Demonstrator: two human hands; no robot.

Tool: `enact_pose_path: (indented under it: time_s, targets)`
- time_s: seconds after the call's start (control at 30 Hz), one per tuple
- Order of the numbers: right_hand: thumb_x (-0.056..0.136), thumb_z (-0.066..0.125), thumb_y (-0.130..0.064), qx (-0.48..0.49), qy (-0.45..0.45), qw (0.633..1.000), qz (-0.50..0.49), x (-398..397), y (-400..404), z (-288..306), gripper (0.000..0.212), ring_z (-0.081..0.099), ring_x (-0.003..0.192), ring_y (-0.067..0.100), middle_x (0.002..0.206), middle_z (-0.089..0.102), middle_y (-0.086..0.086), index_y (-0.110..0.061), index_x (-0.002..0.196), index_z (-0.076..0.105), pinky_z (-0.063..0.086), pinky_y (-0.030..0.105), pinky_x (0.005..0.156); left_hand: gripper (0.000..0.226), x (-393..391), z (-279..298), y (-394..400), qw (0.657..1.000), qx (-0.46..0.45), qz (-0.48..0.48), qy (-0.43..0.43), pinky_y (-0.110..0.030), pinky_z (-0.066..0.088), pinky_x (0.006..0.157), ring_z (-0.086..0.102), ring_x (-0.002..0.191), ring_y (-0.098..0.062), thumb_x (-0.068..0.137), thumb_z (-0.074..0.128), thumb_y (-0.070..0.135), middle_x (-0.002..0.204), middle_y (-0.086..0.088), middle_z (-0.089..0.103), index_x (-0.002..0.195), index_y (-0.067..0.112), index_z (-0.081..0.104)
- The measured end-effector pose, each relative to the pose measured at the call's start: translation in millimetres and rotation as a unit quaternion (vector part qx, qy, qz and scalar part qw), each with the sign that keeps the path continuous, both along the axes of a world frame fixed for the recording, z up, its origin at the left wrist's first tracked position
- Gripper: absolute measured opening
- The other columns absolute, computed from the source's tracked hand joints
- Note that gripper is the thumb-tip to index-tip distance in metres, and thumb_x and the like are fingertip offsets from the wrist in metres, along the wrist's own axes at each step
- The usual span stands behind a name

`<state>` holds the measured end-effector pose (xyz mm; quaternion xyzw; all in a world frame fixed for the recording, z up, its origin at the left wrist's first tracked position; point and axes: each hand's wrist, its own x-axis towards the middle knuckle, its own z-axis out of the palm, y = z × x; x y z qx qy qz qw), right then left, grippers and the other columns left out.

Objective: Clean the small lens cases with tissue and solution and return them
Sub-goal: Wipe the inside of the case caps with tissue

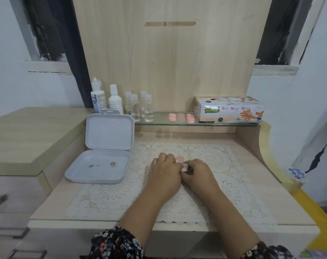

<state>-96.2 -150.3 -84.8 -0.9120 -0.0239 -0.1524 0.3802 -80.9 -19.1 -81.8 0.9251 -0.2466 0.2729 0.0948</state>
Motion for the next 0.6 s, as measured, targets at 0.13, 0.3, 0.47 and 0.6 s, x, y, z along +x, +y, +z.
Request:
enact_pose_path:
  time_s: [0.13,0.3,0.47,0.6]
  targets:
    - [0.081,0.066,-0.029,-0.015,0.0,1.0,0.003,0.1,0.9,-0.3,0.009,0.049,0.081,0.014,0.08,0.053,-0.005,-0.023,0.076,0.062,0.035,0.026,0.063,0.029,2.4,3.9,0.2,0.996,-0.023,-0.003,0.084,-0.028,0.027,0.086,0.037,0.106,-0.019,0.098,0.037,0.02,0.112,0.004,0.051,0.115,0.024,0.06]
    - [0.082,0.069,-0.027,-0.025,0.004,1.0,-0.006,2.2,0.1,-2.1,0.021,0.051,0.093,0.013,0.091,0.056,-0.008,-0.022,0.102,0.069,0.038,0.022,0.073,0.021,1.9,10.2,6.8,0.961,-0.256,0.034,0.096,-0.029,0.033,0.087,0.042,0.103,-0.018,0.097,0.041,0.015,0.104,0.003,0.054,0.101,0.019,0.061]
    - [0.084,0.068,-0.025,-0.03,0.005,0.999,-0.009,3.1,-0.2,-1.7,0.024,0.052,0.093,0.008,0.095,0.057,-0.008,-0.021,0.108,0.069,0.035,0.011,0.07,0.015,-3.7,13.9,9.3,0.908,-0.415,0.052,-0.017,-0.017,0.035,0.075,0.049,0.09,-0.01,0.096,0.052,0.012,0.107,0.0,0.051,0.109,0.006,0.056]
    - [0.082,0.069,-0.026,-0.025,-0.001,1.0,-0.01,2.2,-0.2,-1.8,0.022,0.052,0.088,0.006,0.092,0.057,-0.009,-0.021,0.104,0.068,0.036,0.013,0.069,0.022,-3.3,10.6,1.1,0.935,-0.351,-0.018,0.045,-0.017,0.039,0.077,0.051,0.09,-0.011,0.094,0.056,0.013,0.111,-0.003,0.052,0.114,0.005,0.058]
